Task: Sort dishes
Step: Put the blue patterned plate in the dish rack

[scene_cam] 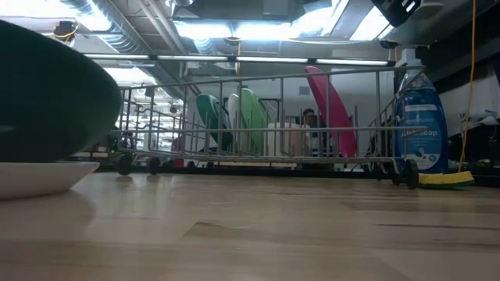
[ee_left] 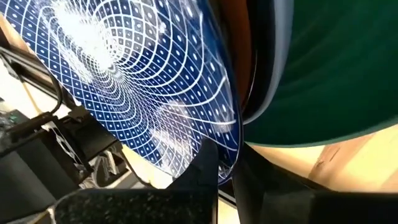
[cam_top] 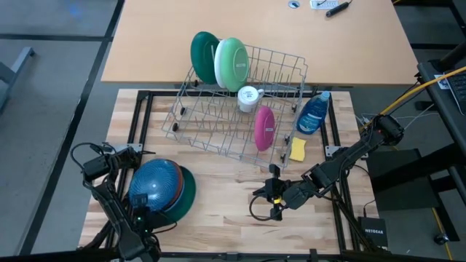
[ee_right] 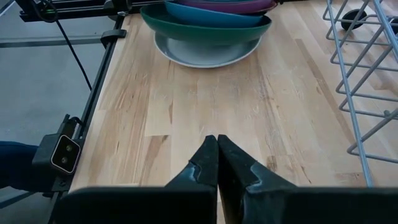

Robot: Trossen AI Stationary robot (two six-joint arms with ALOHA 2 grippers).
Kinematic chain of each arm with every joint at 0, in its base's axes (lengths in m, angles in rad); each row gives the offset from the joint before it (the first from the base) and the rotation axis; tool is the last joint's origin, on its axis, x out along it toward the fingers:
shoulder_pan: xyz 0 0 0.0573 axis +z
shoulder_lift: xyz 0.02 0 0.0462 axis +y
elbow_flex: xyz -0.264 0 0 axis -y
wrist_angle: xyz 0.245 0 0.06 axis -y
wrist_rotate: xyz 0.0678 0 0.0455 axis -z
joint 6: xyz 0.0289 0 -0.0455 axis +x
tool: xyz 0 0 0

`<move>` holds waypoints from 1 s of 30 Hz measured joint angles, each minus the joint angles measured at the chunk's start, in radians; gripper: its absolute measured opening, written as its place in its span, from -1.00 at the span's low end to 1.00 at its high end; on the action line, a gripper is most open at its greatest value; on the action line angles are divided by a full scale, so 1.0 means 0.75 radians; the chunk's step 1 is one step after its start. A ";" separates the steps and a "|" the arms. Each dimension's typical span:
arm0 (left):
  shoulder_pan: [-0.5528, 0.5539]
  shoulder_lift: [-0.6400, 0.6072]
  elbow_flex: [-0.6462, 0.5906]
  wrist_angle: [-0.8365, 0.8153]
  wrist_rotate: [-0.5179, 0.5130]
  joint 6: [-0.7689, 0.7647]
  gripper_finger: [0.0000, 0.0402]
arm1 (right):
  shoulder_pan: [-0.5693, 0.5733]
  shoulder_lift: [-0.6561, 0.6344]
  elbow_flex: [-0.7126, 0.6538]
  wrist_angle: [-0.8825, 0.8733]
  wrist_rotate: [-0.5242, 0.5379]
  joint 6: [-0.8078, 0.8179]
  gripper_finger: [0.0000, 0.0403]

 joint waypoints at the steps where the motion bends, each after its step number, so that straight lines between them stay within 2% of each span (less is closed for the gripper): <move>1: 0.000 0.000 0.004 0.000 -0.003 -0.020 -0.95 | 0.000 0.000 0.000 0.000 0.000 0.000 -1.00; 10: 0.000 0.001 0.127 0.004 -0.061 -0.145 -0.98 | 0.000 0.000 0.000 0.000 0.000 0.000 -1.00; 19: 0.003 0.001 0.289 0.023 -0.108 -0.166 -0.98 | 0.000 0.000 0.000 0.000 0.000 0.000 -1.00; 30: 0.006 0.002 0.431 0.031 -0.316 -0.308 -0.99 | 0.000 0.000 0.000 0.000 -0.001 0.000 -1.00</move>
